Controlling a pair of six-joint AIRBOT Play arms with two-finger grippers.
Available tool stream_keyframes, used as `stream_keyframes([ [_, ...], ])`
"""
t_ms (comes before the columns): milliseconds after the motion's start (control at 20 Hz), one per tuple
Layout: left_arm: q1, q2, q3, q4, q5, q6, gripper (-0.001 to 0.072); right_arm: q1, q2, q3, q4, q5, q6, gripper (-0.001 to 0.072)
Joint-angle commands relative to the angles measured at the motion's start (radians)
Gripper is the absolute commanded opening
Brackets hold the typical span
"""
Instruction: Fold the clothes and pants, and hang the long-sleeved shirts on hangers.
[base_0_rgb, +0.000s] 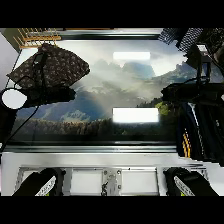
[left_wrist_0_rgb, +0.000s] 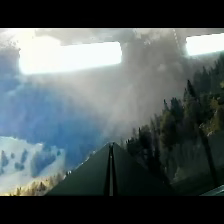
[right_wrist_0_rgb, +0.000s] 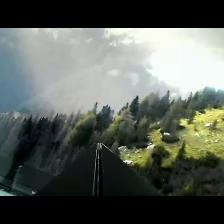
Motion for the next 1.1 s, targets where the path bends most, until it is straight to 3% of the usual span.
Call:
stream_keyframes([
  [0, 0.000, 0.001, 0.000, 0.000, 0.000, 0.000, 0.0003, 0.001, -0.001, 0.000, 0.000, 0.000, 0.000, 0.0019],
  [700, 0.000, -0.009, 0.000, -0.028, 0.043, 0.001, 0.0004, 0.001, -0.001, 0.000, 0.001, 0.000, 0.000, 0.0019],
  [750, 0.000, -0.013, 0.000, -0.006, 0.047, 0.027, 0.0074, 0.001, -0.001, 0.000, 0.001, 0.000, 0.000, 0.0019],
  [800, 0.000, -0.024, 0.000, 0.034, 0.062, 0.085, 0.0548, 0.001, -0.001, 0.000, 0.000, 0.000, 0.000, 0.0019],
  [850, 0.004, -0.044, 0.004, 0.109, 0.080, 0.074, 0.0711, 0.001, -0.001, 0.000, 0.001, 0.000, 0.000, 0.0019],
  [900, 0.021, -0.088, 0.025, 0.213, 0.070, 0.047, 0.0679, 0.001, -0.001, 0.000, 0.000, 0.000, 0.000, 0.0019],
  [1050, 0.093, -0.280, 0.122, 0.467, 0.061, -0.001, 0.0678, 0.001, -0.001, 0.000, 0.000, 0.000, 0.000, 0.0019],
])
